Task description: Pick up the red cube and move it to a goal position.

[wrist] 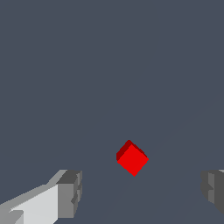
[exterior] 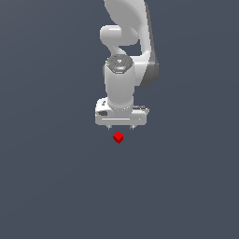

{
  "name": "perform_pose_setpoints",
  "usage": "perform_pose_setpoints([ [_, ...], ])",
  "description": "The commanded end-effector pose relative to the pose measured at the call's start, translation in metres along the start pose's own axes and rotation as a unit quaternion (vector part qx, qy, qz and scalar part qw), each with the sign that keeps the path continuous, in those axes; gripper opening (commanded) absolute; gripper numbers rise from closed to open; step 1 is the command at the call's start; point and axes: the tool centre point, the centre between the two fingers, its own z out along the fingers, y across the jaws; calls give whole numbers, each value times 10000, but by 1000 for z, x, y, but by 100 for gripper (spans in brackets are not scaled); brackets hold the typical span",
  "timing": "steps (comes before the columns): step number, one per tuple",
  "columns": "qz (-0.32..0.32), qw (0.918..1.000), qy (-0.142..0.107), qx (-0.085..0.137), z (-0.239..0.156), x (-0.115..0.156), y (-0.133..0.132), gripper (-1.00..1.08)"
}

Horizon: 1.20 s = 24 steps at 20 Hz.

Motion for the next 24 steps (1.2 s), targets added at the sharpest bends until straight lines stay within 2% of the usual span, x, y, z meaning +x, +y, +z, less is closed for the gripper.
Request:
perform_pose_setpoints([
  [1,0,10000,0,0,0,0,0,100],
  [8,176,9998,0,-8,8,-2,2,100],
  [15,708,9975,0,-31,30,-7,6,100],
  [20,1309,9914,0,-58,56,-14,10,100],
  [24,1884,9821,1,-84,81,-21,13,100],
])
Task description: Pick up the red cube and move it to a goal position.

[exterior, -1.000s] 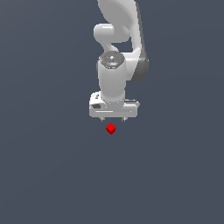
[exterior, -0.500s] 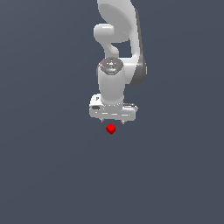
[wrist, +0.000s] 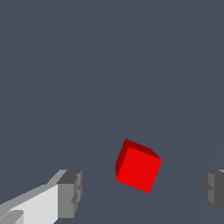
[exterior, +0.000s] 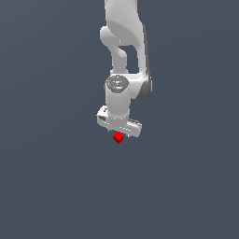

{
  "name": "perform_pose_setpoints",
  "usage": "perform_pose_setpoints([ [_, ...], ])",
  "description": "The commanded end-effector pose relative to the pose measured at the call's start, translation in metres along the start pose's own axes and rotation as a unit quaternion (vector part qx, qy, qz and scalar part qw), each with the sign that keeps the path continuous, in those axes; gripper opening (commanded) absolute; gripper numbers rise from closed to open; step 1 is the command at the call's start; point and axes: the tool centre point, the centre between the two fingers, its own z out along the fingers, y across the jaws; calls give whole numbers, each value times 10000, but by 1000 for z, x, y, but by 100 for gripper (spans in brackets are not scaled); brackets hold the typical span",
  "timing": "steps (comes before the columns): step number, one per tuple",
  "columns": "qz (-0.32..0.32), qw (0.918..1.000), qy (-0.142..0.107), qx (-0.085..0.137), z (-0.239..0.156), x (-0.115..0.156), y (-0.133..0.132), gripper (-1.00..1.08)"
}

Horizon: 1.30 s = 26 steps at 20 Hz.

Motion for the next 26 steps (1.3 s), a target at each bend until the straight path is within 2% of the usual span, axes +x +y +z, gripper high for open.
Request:
perform_pose_setpoints([
  [1,371,9993,1,-18,16,-4,3,100],
  [13,1614,9869,-4,-64,70,-17,11,100],
  [19,1830,9831,-8,-68,80,-19,11,100],
  [25,1799,9837,-11,-63,78,-19,11,100],
  [26,1799,9837,-11,-63,78,-19,11,-100],
])
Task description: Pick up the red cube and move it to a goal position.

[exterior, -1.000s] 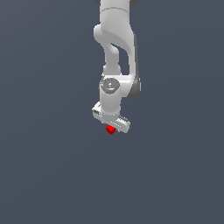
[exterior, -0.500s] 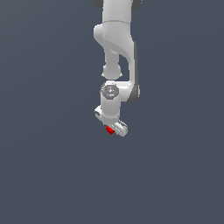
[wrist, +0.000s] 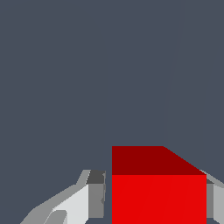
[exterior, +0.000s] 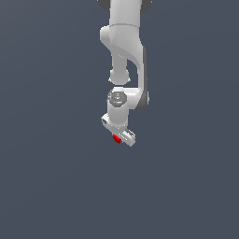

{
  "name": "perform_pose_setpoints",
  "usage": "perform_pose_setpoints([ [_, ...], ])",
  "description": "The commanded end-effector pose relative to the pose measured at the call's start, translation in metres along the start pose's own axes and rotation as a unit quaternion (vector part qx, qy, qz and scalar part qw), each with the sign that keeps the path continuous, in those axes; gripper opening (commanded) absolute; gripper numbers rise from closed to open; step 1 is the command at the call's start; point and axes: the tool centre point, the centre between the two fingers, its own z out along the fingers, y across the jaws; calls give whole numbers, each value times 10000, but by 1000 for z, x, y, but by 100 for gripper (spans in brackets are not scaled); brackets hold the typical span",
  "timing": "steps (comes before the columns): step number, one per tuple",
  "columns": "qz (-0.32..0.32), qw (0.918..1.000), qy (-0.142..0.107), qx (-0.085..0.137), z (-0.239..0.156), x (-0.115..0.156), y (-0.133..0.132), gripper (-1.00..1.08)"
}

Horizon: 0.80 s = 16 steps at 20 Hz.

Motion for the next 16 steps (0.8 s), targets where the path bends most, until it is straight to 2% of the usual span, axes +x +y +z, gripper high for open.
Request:
perform_pose_setpoints([
  [1,-5,10000,0,1,0,0,0,-100],
  [16,-5,10000,0,1,-12,1,-2,-100],
])
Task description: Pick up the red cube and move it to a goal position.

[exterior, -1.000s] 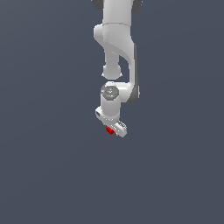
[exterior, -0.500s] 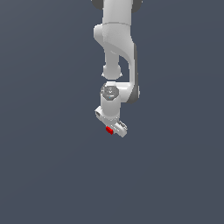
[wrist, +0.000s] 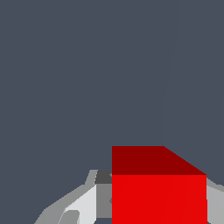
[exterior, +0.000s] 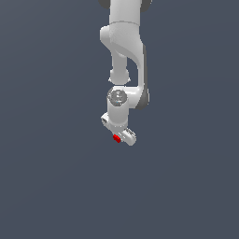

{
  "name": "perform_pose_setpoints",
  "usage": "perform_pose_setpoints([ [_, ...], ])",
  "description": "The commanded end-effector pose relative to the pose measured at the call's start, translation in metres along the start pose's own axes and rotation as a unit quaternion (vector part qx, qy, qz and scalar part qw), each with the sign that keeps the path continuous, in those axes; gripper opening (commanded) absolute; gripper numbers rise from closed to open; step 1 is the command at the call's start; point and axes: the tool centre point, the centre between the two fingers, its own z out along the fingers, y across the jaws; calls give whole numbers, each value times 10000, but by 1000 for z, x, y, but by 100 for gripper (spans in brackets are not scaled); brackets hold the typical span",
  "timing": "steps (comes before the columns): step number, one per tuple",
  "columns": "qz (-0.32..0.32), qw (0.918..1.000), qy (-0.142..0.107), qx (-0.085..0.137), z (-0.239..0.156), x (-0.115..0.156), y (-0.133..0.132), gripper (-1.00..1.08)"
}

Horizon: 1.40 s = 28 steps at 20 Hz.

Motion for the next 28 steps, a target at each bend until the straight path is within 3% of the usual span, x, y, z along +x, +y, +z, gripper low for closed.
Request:
perform_pose_setpoints([
  [1,0,10000,6,6,-9,1,-2,-100],
  [10,2,10000,5,4,-72,10,-11,-100],
  [28,9,10000,10,-2,-261,38,-39,-100],
])
